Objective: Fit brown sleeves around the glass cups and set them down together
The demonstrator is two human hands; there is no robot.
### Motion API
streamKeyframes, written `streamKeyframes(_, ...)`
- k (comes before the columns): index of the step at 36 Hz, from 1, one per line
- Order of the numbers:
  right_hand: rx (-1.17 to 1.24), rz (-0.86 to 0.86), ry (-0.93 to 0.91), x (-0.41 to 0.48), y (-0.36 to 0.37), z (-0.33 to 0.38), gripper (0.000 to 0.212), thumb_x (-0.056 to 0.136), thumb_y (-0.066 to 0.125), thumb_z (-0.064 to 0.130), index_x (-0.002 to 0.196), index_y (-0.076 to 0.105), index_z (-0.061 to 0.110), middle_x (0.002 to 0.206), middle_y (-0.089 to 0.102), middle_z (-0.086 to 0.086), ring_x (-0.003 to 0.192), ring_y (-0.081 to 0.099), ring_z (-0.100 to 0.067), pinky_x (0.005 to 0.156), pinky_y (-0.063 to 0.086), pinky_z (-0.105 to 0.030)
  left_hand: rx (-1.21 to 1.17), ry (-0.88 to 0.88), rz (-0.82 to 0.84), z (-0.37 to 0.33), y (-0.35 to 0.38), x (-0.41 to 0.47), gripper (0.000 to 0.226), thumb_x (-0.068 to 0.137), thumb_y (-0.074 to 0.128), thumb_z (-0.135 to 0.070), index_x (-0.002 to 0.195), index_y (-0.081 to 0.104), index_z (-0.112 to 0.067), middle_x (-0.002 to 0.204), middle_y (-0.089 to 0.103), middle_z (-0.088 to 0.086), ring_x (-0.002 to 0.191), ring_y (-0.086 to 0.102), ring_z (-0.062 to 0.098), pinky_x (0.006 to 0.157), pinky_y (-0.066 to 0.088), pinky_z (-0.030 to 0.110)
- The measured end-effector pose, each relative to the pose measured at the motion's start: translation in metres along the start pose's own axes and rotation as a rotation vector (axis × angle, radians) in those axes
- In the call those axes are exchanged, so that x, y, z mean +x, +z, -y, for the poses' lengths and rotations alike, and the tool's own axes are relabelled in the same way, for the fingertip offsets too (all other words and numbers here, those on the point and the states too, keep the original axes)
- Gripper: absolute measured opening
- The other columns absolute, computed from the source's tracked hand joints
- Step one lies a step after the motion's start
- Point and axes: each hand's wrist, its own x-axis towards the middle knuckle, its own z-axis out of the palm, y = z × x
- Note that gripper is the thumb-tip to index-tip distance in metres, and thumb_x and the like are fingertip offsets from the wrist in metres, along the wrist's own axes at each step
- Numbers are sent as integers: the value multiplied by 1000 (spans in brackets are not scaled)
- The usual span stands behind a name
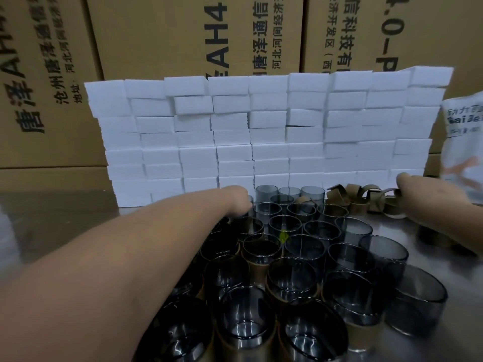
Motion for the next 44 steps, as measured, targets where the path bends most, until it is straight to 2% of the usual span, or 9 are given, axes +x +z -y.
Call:
streamKeyframes(6,90,-135,7,-11,-27,-2,15,96,37,21,84,39,13,70,43,-2,65,47,-25,50,27,-30,150,1,-100,-4,-7,-13,19,89,45,-9,73,55,-8,72,48,5,77,48,24,64,40,29)
streamKeyframes(12,386,-291,3,-23,-60,16,14,96,40,26,95,46,14,71,44,-3,66,44,-27,51,27,-31,-72,86,-395,-4,-20,-17,14,94,42,-16,89,54,-12,96,47,10,76,46,25,63,35,32)
streamKeyframes(20,940,-320,-121,-60,-102,72,18,95,35,22,96,52,17,71,49,5,62,46,-18,56,33,-32,-646,-26,-660,-7,-46,-47,19,100,26,-29,91,39,-18,77,47,-1,65,47,15,49,27,28)
streamKeyframes(26,1477,-193,-132,-111,-141,115,31,97,36,24,72,54,31,69,52,5,60,48,-17,57,40,-31,-1474,-152,-713,-34,-63,-100,20,95,32,-20,78,43,-21,75,47,3,57,43,20,55,33,27)
streamKeyframes(30,1817,43,37,-141,-160,139,24,97,42,30,76,55,28,69,60,11,81,64,-23,92,49,-48,-1769,-314,-638,-45,-61,-143,23,90,34,-18,69,45,-19,66,40,1,53,30,18,48,26,23)
streamKeyframes(35,1985,180,45,-179,-151,155,28,92,42,18,111,59,32,80,57,10,95,61,-19,100,43,-50,-1909,-288,-583,-55,-40,-187,21,87,35,-13,72,47,-21,58,44,-2,36,28,10,37,21,13)
streamKeyframes(37,1998,233,-24,-188,-145,158,38,89,42,13,90,65,44,80,63,11,98,61,-16,92,48,-42,-1879,-271,-557,-56,-33,-195,15,85,35,-12,78,48,-18,58,43,-1,29,27,7,35,21,11)
streamKeyframes(40,2028,331,-57,-193,-141,160,59,85,43,9,54,64,54,67,68,17,71,64,-1,67,47,-26,-1760,-240,-578,-55,-28,-199,15,85,37,-12,93,47,-19,58,42,-1,32,30,7,35,24,13)
streamKeyframes(44,2074,376,-2,-196,-144,161,30,81,42,7,83,67,23,84,68,-3,76,58,-19,81,49,-39,-1696,-186,-649,-58,-22,-205,12,91,38,-23,86,48,-28,50,45,-7,41,37,9,37,28,18)
